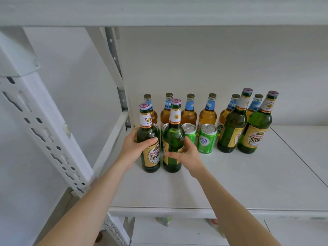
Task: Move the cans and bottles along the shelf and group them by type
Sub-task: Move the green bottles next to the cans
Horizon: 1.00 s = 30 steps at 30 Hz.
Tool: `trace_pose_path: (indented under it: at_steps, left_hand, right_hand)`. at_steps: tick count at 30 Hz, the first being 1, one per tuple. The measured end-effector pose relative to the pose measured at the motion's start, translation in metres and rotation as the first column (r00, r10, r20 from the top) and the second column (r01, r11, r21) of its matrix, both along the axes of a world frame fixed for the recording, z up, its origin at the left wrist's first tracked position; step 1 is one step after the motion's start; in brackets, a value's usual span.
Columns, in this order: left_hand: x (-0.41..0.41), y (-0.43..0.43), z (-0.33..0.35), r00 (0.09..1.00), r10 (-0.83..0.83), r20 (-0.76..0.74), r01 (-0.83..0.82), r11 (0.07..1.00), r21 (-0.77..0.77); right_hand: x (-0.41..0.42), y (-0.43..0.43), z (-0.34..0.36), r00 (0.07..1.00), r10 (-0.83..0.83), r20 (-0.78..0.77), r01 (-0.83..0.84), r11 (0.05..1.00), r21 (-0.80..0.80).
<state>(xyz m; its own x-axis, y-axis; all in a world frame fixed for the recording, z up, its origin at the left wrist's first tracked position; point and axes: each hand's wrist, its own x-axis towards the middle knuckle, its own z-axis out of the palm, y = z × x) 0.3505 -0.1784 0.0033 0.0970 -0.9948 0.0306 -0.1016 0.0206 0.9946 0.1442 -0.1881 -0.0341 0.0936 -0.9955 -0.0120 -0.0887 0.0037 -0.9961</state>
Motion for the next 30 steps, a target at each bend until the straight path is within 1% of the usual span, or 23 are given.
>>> trace_pose_path:
  at_steps: [4,9,15,21,30]
  left_hand:
    - [-0.002,0.007,0.000,0.999,0.032,-0.025,-0.031,0.999,0.021]
    - [-0.005,0.023,0.006,0.994,0.076,-0.084,-0.069,0.994,0.081]
    - [-0.006,0.056,0.014,0.988,0.088,-0.124,-0.071,0.988,0.135]
    - [-0.007,0.099,0.025,0.984,0.067,-0.167,-0.038,0.984,0.172]
    - [-0.022,0.161,0.020,0.990,-0.009,-0.138,0.042,0.970,0.239]
  right_hand:
    - [-0.005,0.010,0.002,0.997,-0.011,0.075,0.007,0.999,0.047]
    - [-0.010,0.030,0.005,0.979,-0.092,0.181,0.065,0.987,0.150]
    - [-0.017,0.065,0.013,0.957,-0.161,0.242,0.106,0.968,0.226]
    - [-0.029,0.114,0.022,0.947,-0.190,0.257,0.130,0.964,0.233]
    - [-0.057,0.196,0.023,0.945,-0.239,0.222,0.192,0.958,0.215]
